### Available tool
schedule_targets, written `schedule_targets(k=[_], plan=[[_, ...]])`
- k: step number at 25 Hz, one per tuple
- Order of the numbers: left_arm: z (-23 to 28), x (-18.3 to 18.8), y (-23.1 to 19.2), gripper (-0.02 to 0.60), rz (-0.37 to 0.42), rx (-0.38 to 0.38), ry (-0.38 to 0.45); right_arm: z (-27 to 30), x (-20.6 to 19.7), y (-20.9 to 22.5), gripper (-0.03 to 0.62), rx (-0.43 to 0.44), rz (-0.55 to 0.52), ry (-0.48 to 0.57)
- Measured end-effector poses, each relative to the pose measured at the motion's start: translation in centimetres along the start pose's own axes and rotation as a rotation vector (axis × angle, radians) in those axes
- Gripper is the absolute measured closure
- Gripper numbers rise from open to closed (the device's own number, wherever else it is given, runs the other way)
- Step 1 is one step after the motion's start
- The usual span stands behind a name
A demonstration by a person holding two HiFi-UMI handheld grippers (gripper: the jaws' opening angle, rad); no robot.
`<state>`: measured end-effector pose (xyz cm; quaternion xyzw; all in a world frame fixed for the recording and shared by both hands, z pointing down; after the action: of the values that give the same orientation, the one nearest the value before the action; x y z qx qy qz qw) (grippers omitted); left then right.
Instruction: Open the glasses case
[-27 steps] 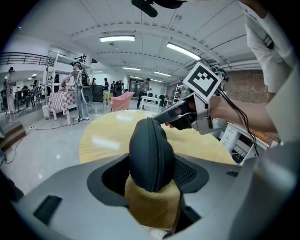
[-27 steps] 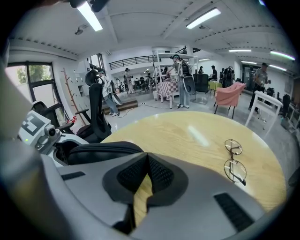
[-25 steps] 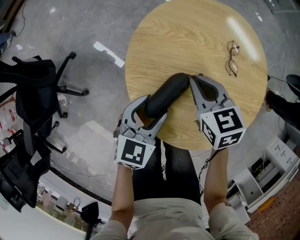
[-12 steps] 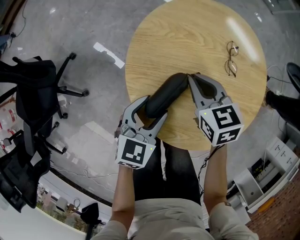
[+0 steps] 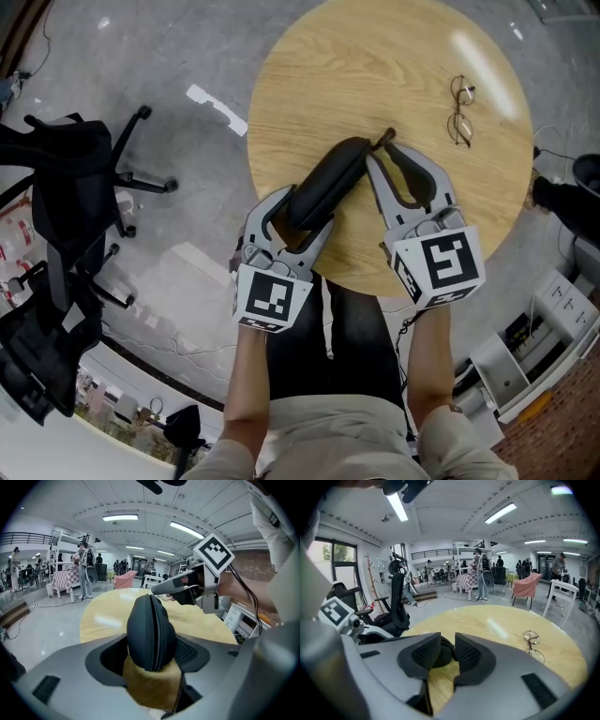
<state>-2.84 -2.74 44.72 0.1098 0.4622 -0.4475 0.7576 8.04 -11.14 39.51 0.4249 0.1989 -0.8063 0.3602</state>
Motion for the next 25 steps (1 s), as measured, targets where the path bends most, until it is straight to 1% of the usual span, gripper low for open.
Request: schedule_targets(k=[2,5,7,9,12,14,19,25], plan=[[0.1,0.0,0.1,0.276,0.002,0.002,-0.002,-0.1,1.0,-1.0,0.484,0.018,-0.04,0.026],[0.1,0.0,0.2,0.273,-0.007,-0.003,-0.002,0.2,1.5,-2.0,0.484,0.034,-0.086,0.033],[0.1,0.1,0.3,0.267,-0.011,-0.004,-0.003,0.4,1.8,-2.4,0.492,0.047,-0.088,0.042],[-0.1,0.3,0.3,0.256,-0.015,-0.006,-0.002,0.5,2.0,-2.7,0.52,0.051,-0.087,0.044],[-0.5,0.8,0.4,0.249,-0.024,-0.013,0.008,0.7,1.7,-2.9,0.545,0.057,-0.109,0.026],[-0.9,1.4,0.6,0.247,-0.024,-0.018,0.022,0.8,1.5,-2.9,0.551,0.062,-0.119,0.017],[-2.2,4.0,0.7,0.247,0.017,-0.019,0.068,0.9,1.4,-2.9,0.56,0.076,-0.121,0.024],[-2.4,5.7,-0.5,0.248,0.028,0.024,0.1,1.0,1.2,-2.9,0.562,0.096,-0.11,0.033]])
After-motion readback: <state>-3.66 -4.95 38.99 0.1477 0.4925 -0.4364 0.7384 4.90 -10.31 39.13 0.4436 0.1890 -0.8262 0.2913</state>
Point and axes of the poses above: the fingertips, and each gripper's own axes: z forward along the fingers, y to its right, x out of its top, the point moved 4 cm from there along -z, backward along the fingers, and after that the axes turned 7 degrees about -z, right-handed, at the moved point
